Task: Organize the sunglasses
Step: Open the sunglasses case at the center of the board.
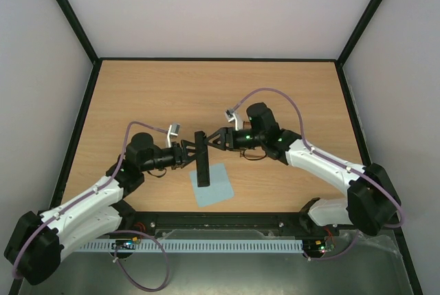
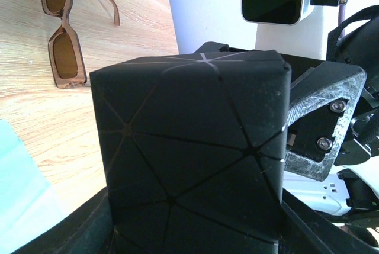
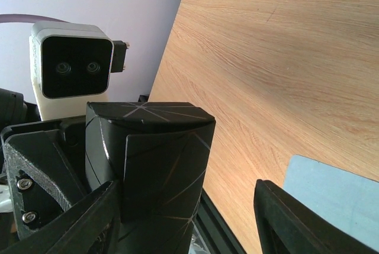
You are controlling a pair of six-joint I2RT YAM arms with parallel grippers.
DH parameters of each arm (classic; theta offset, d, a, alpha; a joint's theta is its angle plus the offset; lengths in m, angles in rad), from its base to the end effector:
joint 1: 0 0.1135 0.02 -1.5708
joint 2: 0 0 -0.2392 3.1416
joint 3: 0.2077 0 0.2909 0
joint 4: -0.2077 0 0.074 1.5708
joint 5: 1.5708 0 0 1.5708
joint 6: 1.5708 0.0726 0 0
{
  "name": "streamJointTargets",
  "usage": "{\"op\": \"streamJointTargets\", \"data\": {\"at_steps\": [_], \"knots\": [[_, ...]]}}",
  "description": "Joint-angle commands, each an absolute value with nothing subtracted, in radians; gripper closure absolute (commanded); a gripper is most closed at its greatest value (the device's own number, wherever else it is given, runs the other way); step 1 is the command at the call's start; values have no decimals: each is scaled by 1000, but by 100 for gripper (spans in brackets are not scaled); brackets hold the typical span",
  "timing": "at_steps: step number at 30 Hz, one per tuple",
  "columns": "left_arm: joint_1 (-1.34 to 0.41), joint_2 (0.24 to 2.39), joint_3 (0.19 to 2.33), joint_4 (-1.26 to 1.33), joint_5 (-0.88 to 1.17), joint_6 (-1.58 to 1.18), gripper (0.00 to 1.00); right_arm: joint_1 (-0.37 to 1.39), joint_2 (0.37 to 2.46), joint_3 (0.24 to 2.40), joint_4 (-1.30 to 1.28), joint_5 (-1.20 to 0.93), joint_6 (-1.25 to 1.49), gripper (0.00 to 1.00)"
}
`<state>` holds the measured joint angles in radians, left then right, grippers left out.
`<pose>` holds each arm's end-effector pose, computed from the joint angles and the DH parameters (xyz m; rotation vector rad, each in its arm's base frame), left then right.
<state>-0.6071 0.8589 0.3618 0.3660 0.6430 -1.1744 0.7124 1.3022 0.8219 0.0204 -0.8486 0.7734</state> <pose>0.1998 -0.1918 0.1943 0.0010 2.0679 -1.7690 0.2262 0.2674 0.2117 -0.5659 2.2845 1.7053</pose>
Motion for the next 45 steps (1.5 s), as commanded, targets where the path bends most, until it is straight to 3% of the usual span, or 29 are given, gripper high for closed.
{"op": "streamJointTargets", "data": {"at_steps": [1, 27, 38, 41, 45], "knots": [[-609, 824, 376, 427, 673, -1166, 63, 718, 1326, 810, -23, -787, 734, 39], [-608, 776, 381, 414, 684, -1170, 62, 672, 1317, 749, -72, -745, 682, 42], [-605, 767, 384, 463, 699, -1199, 63, 664, 1246, 685, -1, -830, 715, 44], [-604, 774, 382, 475, 698, -1203, 63, 664, 1219, 666, 33, -884, 736, 52], [-602, 785, 381, 498, 695, -1214, 63, 666, 1189, 643, 72, -936, 761, 53]]}}
